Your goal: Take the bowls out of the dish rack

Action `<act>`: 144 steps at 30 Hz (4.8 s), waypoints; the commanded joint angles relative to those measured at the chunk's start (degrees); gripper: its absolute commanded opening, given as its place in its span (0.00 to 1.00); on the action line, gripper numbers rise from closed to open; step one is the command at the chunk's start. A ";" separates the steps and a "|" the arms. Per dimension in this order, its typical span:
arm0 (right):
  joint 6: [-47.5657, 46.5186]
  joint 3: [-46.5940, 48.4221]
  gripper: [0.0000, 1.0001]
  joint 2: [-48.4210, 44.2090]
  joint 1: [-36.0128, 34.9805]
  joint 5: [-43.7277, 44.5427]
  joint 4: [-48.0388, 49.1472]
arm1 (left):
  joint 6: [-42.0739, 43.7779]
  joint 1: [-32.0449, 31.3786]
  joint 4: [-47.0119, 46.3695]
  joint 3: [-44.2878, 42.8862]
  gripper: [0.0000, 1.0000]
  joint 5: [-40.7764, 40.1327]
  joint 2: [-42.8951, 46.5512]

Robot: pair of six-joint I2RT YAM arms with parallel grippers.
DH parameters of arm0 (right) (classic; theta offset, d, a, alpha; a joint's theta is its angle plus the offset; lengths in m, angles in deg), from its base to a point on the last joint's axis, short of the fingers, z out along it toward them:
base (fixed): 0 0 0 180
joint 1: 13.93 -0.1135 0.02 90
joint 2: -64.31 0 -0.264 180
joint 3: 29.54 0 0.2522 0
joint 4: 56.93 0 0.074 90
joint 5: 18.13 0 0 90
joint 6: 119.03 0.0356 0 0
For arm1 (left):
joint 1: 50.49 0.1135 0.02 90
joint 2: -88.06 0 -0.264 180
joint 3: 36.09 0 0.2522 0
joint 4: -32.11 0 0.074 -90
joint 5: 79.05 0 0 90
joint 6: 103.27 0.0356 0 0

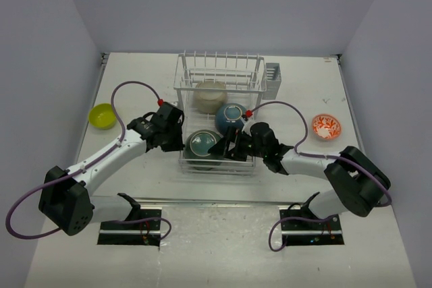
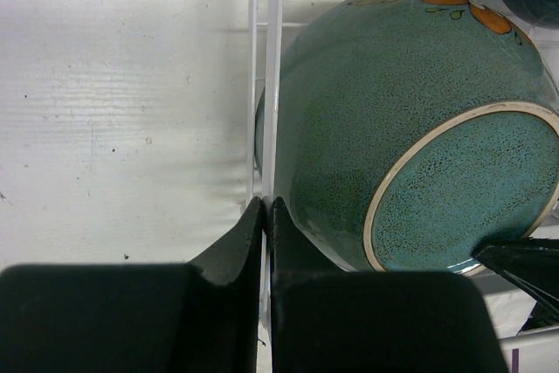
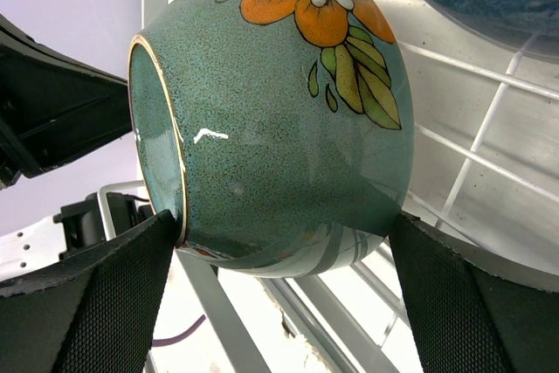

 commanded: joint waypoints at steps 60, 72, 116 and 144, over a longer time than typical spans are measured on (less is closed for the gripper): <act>-7.27 1.91 0.99 -6.11 -1.64 -10.62 -0.66 | -3.48 -3.42 -4.45 1.99 0.00 9.55 -2.64; -7.09 3.75 0.99 -4.98 -1.20 -9.48 -4.69 | -3.66 -3.42 -5.15 2.52 0.00 10.43 -4.13; 3.19 -2.14 0.98 -2.70 6.54 -13.43 16.56 | -3.66 -3.60 -4.36 2.96 0.00 12.10 -5.54; 8.99 -3.90 0.65 3.28 7.68 -14.14 29.48 | -1.81 -4.03 -1.55 0.68 0.00 11.13 -6.94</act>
